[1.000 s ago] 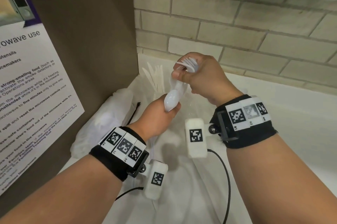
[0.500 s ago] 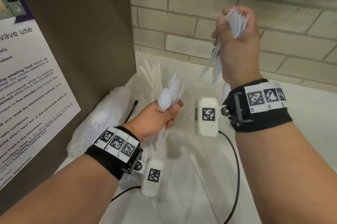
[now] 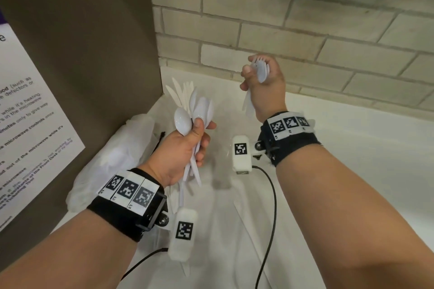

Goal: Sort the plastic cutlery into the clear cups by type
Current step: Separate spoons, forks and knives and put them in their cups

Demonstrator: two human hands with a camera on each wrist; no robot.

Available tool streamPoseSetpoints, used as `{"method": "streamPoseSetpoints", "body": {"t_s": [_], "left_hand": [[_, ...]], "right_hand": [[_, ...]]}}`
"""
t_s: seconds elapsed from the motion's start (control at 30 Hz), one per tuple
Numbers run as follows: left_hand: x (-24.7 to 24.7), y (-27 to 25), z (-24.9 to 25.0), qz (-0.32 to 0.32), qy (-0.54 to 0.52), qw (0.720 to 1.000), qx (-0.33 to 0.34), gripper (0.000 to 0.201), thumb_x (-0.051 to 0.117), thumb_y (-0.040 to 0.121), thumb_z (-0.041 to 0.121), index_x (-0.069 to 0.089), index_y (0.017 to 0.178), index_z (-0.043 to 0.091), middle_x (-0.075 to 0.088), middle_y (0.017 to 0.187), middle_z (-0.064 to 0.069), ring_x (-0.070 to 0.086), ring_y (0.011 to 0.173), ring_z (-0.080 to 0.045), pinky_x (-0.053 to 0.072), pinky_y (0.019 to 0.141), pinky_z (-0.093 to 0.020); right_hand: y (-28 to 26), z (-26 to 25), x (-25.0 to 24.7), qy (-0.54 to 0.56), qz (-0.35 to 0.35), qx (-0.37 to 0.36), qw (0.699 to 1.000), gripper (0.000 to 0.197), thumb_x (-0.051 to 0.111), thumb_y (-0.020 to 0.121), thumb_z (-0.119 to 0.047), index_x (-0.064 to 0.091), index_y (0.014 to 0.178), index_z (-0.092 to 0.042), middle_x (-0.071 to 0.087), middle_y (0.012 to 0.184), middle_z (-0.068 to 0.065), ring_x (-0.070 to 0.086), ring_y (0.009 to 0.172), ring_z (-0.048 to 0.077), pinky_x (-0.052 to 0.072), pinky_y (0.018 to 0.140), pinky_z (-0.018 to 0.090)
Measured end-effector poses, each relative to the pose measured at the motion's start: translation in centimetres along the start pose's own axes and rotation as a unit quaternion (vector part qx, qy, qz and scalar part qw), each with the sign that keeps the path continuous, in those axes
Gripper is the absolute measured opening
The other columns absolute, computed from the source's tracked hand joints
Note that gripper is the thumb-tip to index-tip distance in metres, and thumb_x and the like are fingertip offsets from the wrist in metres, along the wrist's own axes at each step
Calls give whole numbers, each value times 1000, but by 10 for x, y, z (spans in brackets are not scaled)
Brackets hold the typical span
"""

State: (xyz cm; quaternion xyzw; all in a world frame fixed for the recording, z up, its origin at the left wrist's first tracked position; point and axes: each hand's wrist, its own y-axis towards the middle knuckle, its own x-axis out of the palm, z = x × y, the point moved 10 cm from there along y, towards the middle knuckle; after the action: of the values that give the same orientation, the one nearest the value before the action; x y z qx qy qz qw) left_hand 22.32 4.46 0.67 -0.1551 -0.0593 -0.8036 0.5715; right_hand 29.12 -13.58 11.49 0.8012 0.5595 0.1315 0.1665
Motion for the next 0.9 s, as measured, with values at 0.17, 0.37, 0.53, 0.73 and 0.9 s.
{"method": "streamPoseSetpoints", "body": {"t_s": [0.17, 0.37, 0.53, 0.73, 0.9], "left_hand": [[3, 0, 0, -8, 6, 1000, -3, 39, 47, 87, 48, 64, 100, 15, 47, 66, 1, 36, 50, -13, 34, 51, -27], [4, 1, -5, -17, 3, 1000, -13, 39, 47, 87, 49, 65, 99, 16, 48, 67, 1, 38, 51, -14, 37, 50, -27], [10, 1, -6, -29, 17, 999, -7, 41, 48, 87, 48, 65, 104, 15, 51, 68, 1, 47, 56, -16, 44, 53, -29], [8, 3, -5, 19, 38, 999, 1, 27, 53, 94, 35, 65, 109, 16, 54, 75, 1, 49, 51, -14, 42, 48, -27], [4, 5, -2, 58, 82, 995, 12, 14, 57, 95, 26, 63, 89, 15, 61, 76, -1, 46, 50, -12, 39, 46, -25]], "right_hand": [[-4, 43, 7, 1, -19, 78, 997, 11, 71, 85, -11, 64, 89, -19, 66, 89, -1, 62, 76, 15, 56, 77, 28], [-8, 60, 4, 2, -40, 137, 990, 25, 79, 76, -8, 63, 94, -17, 68, 94, 4, 65, 90, 13, 51, 82, 16], [-7, 22, -4, -108, -10, 56, 993, 7, 71, 83, -19, 67, 87, -23, 68, 92, -9, 63, 94, 8, 50, 92, 28], [-44, -12, 32, -211, -158, 79, 961, 43, 75, 71, -57, 66, 90, -20, 70, 78, 0, 62, 61, 8, 50, 60, 25], [-66, -7, 48, -273, -257, 82, 924, 62, 81, 65, -53, 59, 117, -27, 63, 100, -3, 63, 86, 8, 54, 77, 27]]}}
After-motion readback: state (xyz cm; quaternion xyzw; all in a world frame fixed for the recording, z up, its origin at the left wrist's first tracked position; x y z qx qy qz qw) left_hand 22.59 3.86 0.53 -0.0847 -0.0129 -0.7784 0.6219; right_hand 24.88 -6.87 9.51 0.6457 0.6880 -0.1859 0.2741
